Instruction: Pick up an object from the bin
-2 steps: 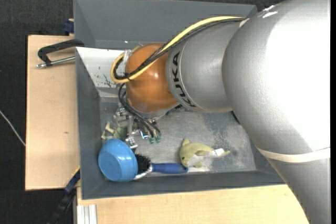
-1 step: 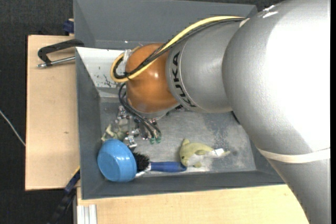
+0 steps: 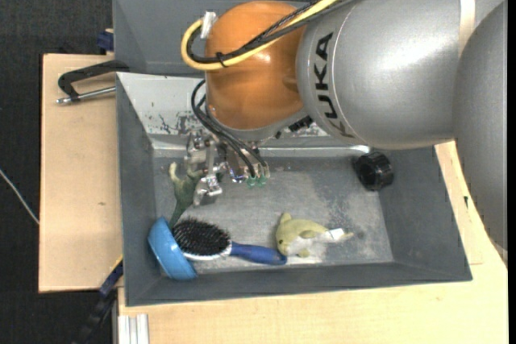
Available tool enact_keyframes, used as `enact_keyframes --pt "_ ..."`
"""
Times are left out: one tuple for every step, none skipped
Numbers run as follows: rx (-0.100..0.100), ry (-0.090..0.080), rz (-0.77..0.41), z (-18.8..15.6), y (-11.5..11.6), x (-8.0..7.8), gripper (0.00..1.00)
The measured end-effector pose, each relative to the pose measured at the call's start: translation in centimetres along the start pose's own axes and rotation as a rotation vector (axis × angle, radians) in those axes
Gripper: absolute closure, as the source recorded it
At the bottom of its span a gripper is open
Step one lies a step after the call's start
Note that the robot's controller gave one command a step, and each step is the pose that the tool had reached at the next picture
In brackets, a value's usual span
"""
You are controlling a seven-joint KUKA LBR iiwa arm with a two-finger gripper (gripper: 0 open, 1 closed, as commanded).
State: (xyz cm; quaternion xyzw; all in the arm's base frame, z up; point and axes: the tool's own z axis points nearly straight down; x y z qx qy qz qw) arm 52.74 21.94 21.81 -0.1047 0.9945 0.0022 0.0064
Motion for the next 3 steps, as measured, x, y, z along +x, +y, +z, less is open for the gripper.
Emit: enact_keyframes --pt "0.003 0.015 -0.008 4.1 -0.9 -0.9 1.0" --pt "0.001 -0.001 -0.001 -4.3 -1.3 -1.9 1.0" --pt "0.003 0.012 -0.173 -3.9 -6.3 -0.5 1.0"
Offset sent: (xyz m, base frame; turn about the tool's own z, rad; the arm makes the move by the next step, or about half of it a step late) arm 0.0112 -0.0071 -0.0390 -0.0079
